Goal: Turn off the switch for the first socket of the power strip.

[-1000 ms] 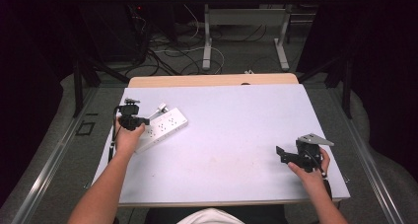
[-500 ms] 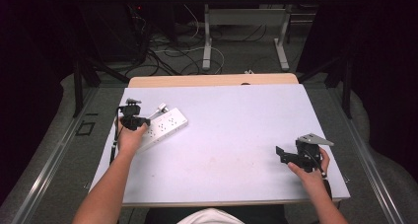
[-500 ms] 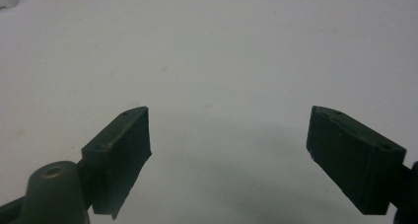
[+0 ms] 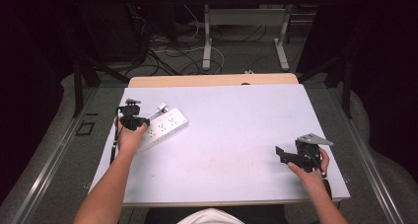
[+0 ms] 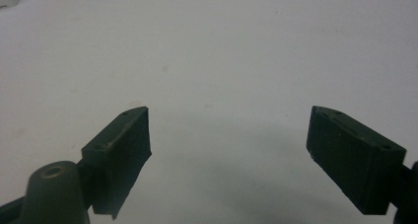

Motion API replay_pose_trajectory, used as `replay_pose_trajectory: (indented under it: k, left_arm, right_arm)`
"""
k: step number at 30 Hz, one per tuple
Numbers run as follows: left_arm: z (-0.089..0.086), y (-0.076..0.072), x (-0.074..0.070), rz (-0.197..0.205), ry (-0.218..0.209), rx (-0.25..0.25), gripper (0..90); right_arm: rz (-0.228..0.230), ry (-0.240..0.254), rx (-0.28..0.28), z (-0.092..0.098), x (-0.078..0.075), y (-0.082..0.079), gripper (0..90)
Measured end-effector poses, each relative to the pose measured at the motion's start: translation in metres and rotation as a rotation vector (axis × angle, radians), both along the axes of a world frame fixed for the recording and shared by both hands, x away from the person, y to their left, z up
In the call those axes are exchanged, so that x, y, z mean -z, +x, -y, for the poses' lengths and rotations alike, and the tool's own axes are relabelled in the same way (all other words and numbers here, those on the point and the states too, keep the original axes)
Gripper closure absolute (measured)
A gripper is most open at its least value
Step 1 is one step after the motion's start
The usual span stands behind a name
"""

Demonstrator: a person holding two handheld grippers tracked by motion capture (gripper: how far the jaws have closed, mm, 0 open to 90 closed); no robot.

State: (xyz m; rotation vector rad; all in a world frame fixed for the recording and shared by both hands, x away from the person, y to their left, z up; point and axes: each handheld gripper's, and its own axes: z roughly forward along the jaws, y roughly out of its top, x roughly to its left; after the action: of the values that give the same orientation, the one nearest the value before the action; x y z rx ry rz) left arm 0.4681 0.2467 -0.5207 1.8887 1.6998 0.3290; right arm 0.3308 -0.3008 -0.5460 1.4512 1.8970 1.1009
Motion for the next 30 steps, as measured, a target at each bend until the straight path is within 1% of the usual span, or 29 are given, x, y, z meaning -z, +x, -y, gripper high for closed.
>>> replay_pose_trajectory:
  k: [3, 4, 7, 9, 13, 14, 15, 16, 18, 23, 24, 25, 26, 27, 28, 29, 30]
  left_arm:
    - [0.0000, -0.0001, 0.0001, -0.001, -0.001, -0.003, 89.8]
    - [0.0006, -0.0001, 0.0006, 0.005, -0.006, -0.009, 89.8]
    - [0.0001, -0.0001, 0.0006, 0.004, -0.004, -0.005, 89.8]
    - [0.0002, -0.0001, 0.0010, 0.007, -0.011, -0.010, 89.9]
    - [0.0000, 0.0001, 0.0011, 0.009, -0.010, -0.011, 89.9]
    - [-0.0009, -0.0001, 0.0000, -0.005, -0.011, 0.001, 89.9]
    - [-0.0009, -0.0001, 0.0000, -0.005, -0.011, 0.001, 90.0]
    - [-0.0006, -0.0002, 0.0010, 0.007, -0.010, -0.005, 90.0]
    - [-0.0004, -0.0003, 0.0014, 0.010, -0.012, -0.007, 90.0]
    - [-0.0008, 0.0000, 0.0013, 0.011, 0.003, -0.009, 90.0]
    - [-0.0024, -0.0001, 0.0002, -0.005, 0.005, -0.003, 90.0]
    - [-0.0033, -0.0002, 0.0009, -0.001, 0.009, -0.006, 90.0]
    - [-0.0040, -0.0002, 0.0012, 0.003, 0.003, -0.011, 90.0]
    - [-0.0052, -0.0005, 0.0001, -0.015, -0.004, -0.003, 90.0]
    - [-0.0050, -0.0007, 0.0015, 0.002, -0.003, -0.007, 90.0]
    - [-0.0057, -0.0010, 0.0008, -0.006, 0.001, 0.003, 90.0]
    - [-0.0044, -0.0010, 0.0021, 0.012, -0.001, -0.009, 90.0]
  right_arm:
    - [-0.004, 0.001, -0.007, 0.0004, -0.0005, -0.0002, 16.1]
    - [-0.004, 0.001, -0.007, 0.0003, -0.0005, -0.0002, 16.1]
    - [-0.005, 0.001, -0.007, 0.0004, -0.0005, -0.0002, 16.1]
    - [0.001, 0.000, -0.002, 0.0000, 0.0000, 0.0001, 16.1]
    - [-0.007, 0.003, -0.009, 0.0000, -0.0004, -0.0001, 16.1]
    - [-0.009, 0.005, -0.008, -0.0002, -0.0004, -0.0001, 16.1]
    - [-0.009, 0.006, -0.008, -0.0003, -0.0004, -0.0002, 16.1]
    - [-0.009, 0.006, -0.007, -0.0003, -0.0004, -0.0002, 16.1]
    - [-0.009, 0.006, -0.008, -0.0003, -0.0005, -0.0002, 16.1]
    - [-0.008, 0.003, -0.010, 0.0000, -0.0004, 0.0001, 16.1]
    - [-0.007, 0.004, -0.011, -0.0001, -0.0005, 0.0000, 16.1]
    - [-0.007, 0.004, -0.011, -0.0001, -0.0005, 0.0000, 16.1]
    - [-0.007, 0.004, -0.011, -0.0001, -0.0005, 0.0000, 16.1]
    - [-0.007, 0.004, -0.011, 0.0000, -0.0004, 0.0001, 16.1]
    - [-0.007, 0.004, -0.011, 0.0000, -0.0004, 0.0001, 16.1]
    - [-0.007, 0.004, -0.011, 0.0000, -0.0004, 0.0001, 16.1]
    - [-0.005, 0.002, -0.012, 0.0003, -0.0004, 0.0003, 16.1]
